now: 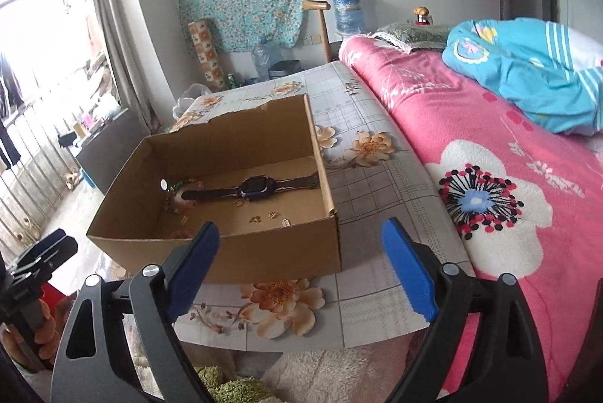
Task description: Organize jewelry
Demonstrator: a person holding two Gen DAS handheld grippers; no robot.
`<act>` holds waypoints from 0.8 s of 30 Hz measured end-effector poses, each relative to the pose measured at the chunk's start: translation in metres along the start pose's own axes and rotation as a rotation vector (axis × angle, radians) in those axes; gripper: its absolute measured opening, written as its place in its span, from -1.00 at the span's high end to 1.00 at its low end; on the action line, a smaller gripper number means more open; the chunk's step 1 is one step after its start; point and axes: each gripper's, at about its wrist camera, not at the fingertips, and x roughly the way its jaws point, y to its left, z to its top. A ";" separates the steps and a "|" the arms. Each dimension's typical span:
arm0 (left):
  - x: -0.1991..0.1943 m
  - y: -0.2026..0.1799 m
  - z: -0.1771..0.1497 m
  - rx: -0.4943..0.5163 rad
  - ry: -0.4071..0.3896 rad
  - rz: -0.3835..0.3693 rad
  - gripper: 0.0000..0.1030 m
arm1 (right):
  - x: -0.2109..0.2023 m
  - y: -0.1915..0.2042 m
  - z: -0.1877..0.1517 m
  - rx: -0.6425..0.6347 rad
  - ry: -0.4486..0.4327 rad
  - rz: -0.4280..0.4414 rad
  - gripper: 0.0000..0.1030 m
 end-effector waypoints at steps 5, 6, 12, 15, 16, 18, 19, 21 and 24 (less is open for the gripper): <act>-0.005 -0.014 0.003 0.011 -0.026 0.009 -0.84 | -0.014 0.032 -0.001 -0.090 -0.082 0.017 -0.87; -0.006 -0.016 0.004 0.010 -0.034 0.022 -0.84 | -0.020 0.037 0.002 -0.102 -0.117 -0.007 -0.87; -0.005 -0.024 0.017 -0.030 -0.067 0.132 -0.84 | -0.044 0.055 0.016 -0.112 -0.248 0.015 -0.87; 0.003 -0.027 0.020 -0.014 -0.035 0.188 -0.84 | -0.036 0.057 0.017 -0.100 -0.213 -0.010 -0.87; 0.008 -0.029 0.020 -0.006 -0.009 0.196 -0.84 | -0.030 0.058 0.016 -0.105 -0.183 -0.019 -0.87; 0.016 -0.031 0.017 -0.003 0.049 0.182 -0.84 | -0.015 0.056 0.011 -0.104 -0.098 -0.041 -0.87; 0.021 -0.031 0.014 -0.010 0.077 0.179 -0.84 | -0.007 0.054 0.008 -0.096 -0.052 -0.046 -0.87; 0.030 -0.029 0.008 -0.038 0.134 0.174 -0.84 | 0.008 0.047 0.002 -0.073 0.029 -0.046 -0.87; 0.040 -0.023 0.000 -0.078 0.199 0.181 -0.84 | 0.022 0.039 -0.007 -0.038 0.106 -0.046 -0.87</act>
